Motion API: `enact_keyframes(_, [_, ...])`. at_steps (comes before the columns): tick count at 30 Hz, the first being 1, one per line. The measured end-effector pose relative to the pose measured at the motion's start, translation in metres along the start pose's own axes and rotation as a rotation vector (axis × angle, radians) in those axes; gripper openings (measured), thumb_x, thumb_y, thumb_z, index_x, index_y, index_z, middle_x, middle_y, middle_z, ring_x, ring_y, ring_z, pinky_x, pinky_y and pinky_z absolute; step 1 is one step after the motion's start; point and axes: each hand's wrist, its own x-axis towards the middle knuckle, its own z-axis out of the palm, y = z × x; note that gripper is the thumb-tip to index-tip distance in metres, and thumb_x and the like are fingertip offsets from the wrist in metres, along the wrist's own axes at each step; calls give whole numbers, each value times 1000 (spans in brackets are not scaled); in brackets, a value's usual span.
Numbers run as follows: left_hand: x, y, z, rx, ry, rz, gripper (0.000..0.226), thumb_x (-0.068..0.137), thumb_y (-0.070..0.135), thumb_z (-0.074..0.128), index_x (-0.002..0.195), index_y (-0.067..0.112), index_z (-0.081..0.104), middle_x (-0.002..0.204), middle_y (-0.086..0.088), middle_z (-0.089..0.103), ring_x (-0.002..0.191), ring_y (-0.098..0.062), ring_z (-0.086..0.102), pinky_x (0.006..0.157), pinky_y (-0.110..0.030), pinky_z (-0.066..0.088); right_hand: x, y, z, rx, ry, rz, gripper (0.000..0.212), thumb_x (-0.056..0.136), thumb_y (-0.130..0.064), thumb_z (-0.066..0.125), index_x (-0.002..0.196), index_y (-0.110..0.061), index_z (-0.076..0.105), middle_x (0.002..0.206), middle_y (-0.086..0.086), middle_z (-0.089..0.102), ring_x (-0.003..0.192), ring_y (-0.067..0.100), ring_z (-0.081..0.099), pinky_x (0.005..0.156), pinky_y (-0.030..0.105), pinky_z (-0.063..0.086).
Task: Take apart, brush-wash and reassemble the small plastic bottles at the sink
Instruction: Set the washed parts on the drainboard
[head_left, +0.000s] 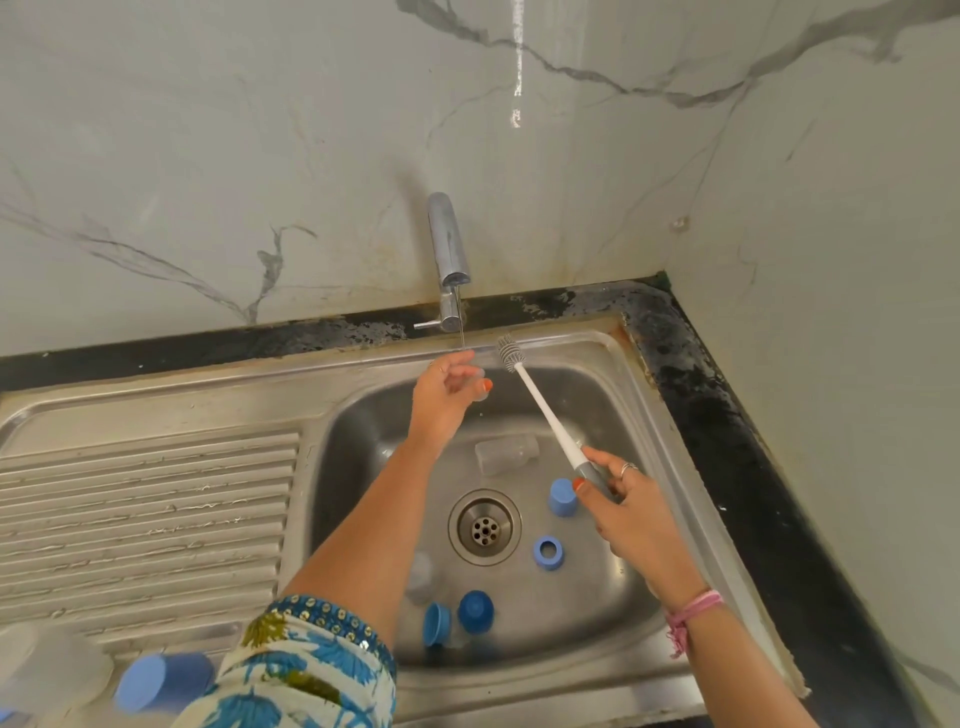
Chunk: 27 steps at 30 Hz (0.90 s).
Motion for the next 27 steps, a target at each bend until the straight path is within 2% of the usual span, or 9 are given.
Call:
enact_keyframes(4, [-8, -1, -1, -124, 108, -30, 35, 84, 9, 73, 118, 12, 64, 104, 0, 70, 97, -12, 66, 85, -18, 52, -2, 2, -1, -14, -18, -2, 34, 91, -29, 64, 120, -43, 55, 86, 0, 63, 61, 7, 51, 62, 28, 47])
enact_keyframes(8, [-6, 8, -5, -557, 179, -315, 32, 93, 12, 62, 125, 6, 58, 112, -5, 68, 114, -23, 62, 98, -32, 48, -9, -1, -5, -20, -37, -43, 26, 89, -35, 65, 108, -51, 57, 77, -8, 64, 62, 7, 53, 61, 28, 51])
enact_keyframes(10, [-2, 16, -7, -768, 223, -441, 35, 95, 14, 60, 126, -1, 54, 114, -14, 65, 111, -27, 63, 99, -36, 48, -15, -3, -11, 6, -29, -60, 22, 88, -38, 65, 106, -50, 61, 70, -7, 62, 57, 4, 50, 55, 21, 45])
enact_keyframes(12, [1, 20, -8, -836, 233, -490, 35, 95, 16, 60, 123, -3, 54, 107, -17, 66, 100, -27, 67, 92, -36, 52, -22, -4, -17, 1, -32, -69, 22, 88, -38, 65, 109, -47, 63, 72, -7, 64, 56, 3, 51, 53, 17, 43])
enact_keyframes(16, [1, 26, -8, -809, 202, -543, 29, 92, 18, 64, 113, 0, 58, 100, -17, 68, 84, -24, 69, 71, -33, 57, -32, -2, -24, -140, -49, -169, 27, 90, -37, 64, 114, -50, 60, 84, -8, 69, 70, 10, 59, 64, 24, 53])
enact_keyframes(19, [-1, 27, -9, -746, 195, -558, 29, 88, 19, 69, 109, 2, 59, 103, -16, 68, 84, -23, 70, 63, -31, 57, -32, 5, -26, -286, -4, -275, 33, 91, -37, 62, 119, -53, 55, 86, -16, 67, 70, 1, 58, 66, 17, 52])
enact_keyframes(21, [0, 27, -11, -694, 188, -556, 28, 87, 19, 70, 107, 2, 59, 100, -16, 67, 85, -22, 69, 66, -31, 57, -28, 13, -29, -463, 54, -417, 38, 92, -37, 60, 128, -47, 55, 88, -14, 63, 71, 6, 60, 65, 25, 55])
enact_keyframes(23, [1, 28, -11, -598, 162, -543, 31, 86, 18, 71, 108, 1, 58, 98, -14, 66, 87, -22, 67, 77, -34, 57, -22, 21, -31, -742, 163, -593, 44, 90, -33, 65, 132, -38, 55, 79, -7, 55, 54, 13, 54, 47, 32, 52])
enact_keyframes(27, [8, 33, -10, -387, 71, -484, 23, 86, 15, 72, 100, 1, 59, 96, -11, 63, 89, -22, 64, 93, -38, 52, -20, 20, -36, -1068, 315, -692, 64, 74, -15, 82, 132, -28, 59, 73, -1, 49, 39, 15, 40, 31, 27, 40])
